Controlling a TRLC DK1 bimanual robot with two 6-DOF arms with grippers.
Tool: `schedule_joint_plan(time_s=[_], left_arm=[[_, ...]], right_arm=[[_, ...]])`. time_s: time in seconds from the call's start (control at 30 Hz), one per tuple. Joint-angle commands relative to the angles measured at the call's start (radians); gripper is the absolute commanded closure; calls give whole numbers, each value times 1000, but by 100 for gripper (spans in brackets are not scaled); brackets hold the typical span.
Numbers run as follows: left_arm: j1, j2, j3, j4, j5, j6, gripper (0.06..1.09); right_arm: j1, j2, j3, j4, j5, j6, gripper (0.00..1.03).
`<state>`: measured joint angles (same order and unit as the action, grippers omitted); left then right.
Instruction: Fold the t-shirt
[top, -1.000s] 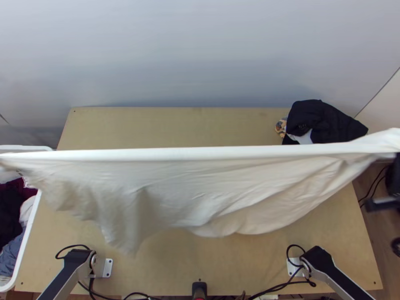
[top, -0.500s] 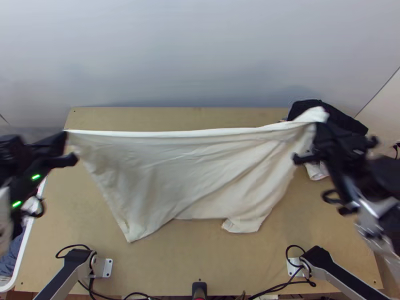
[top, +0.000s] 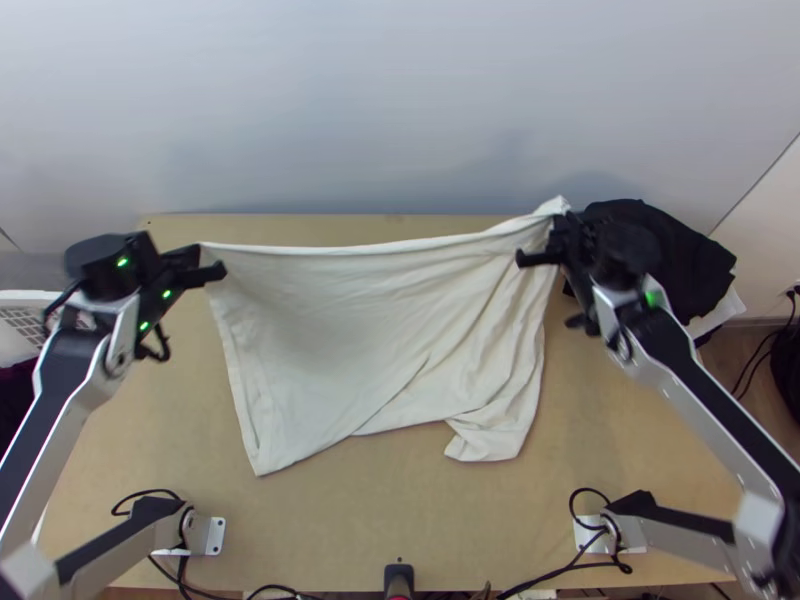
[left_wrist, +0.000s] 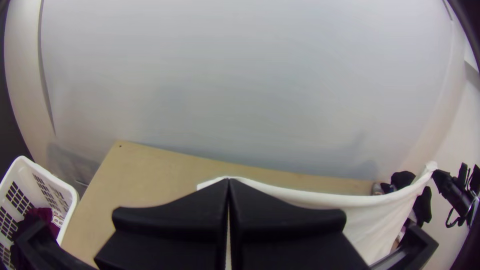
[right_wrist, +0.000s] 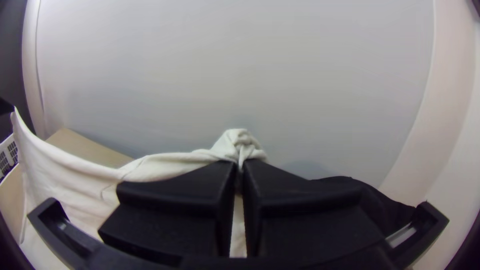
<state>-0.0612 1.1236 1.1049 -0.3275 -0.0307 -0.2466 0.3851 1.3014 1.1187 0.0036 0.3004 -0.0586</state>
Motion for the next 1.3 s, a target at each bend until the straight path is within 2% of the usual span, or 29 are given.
schedule_joint_plan(time_s=[0.0, 0.23, 0.5, 1.1, 1.27], left_arm=[[-8, 217, 1, 182, -34, 0, 105], [-5, 380, 21, 315, -49, 1, 105], [63, 624, 205, 370, -66, 26, 105], [72, 1025, 579, 384, -69, 43, 105], [75, 1142, 762, 324, -69, 55, 105]], right_arm=[[-61, 269, 124, 49, -33, 29, 100], [-69, 455, 253, 30, -50, 52, 100], [-69, 653, 418, -2, -49, 62, 100], [-114, 1006, 803, -91, -43, 92, 100], [-114, 1089, 940, -160, -35, 103, 100]])
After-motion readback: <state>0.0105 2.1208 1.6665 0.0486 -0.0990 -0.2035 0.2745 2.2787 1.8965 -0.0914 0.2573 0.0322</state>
